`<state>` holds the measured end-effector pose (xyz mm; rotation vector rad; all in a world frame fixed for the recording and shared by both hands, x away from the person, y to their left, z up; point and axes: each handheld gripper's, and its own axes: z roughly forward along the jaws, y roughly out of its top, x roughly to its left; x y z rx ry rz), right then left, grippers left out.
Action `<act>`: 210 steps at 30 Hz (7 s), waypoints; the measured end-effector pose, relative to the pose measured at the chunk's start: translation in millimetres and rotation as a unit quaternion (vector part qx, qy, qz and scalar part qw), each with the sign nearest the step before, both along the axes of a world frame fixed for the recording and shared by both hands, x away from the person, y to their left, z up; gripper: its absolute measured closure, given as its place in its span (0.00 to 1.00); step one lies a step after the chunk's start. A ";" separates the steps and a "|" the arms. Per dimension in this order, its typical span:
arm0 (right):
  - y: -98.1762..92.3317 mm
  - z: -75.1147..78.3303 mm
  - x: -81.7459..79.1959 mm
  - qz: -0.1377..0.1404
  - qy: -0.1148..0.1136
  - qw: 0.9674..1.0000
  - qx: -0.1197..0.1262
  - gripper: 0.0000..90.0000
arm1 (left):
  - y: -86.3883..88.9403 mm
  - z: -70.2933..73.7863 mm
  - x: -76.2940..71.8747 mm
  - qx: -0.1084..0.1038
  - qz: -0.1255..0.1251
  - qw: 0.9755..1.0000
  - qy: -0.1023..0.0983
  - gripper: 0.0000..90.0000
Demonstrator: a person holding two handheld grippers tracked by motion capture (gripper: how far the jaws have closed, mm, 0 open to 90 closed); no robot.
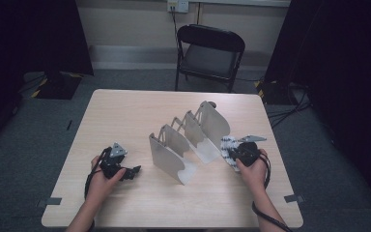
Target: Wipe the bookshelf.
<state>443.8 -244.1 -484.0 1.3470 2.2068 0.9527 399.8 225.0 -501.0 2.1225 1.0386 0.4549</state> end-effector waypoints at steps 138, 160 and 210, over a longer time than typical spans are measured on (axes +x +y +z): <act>24.6 129.2 5.4 0.023 -0.067 0.995 0.066 0.88 | 0.0 0.0 -0.1 0.000 0.000 1.000 0.000 0.12; 20.4 21.6 5.5 0.019 0.004 0.997 0.070 0.88 | 0.0 0.0 0.0 0.000 0.000 1.000 0.000 0.12; 32.2 123.9 19.7 0.042 -0.079 0.995 0.042 0.87 | 0.0 0.0 -0.1 0.000 0.000 1.000 0.000 0.12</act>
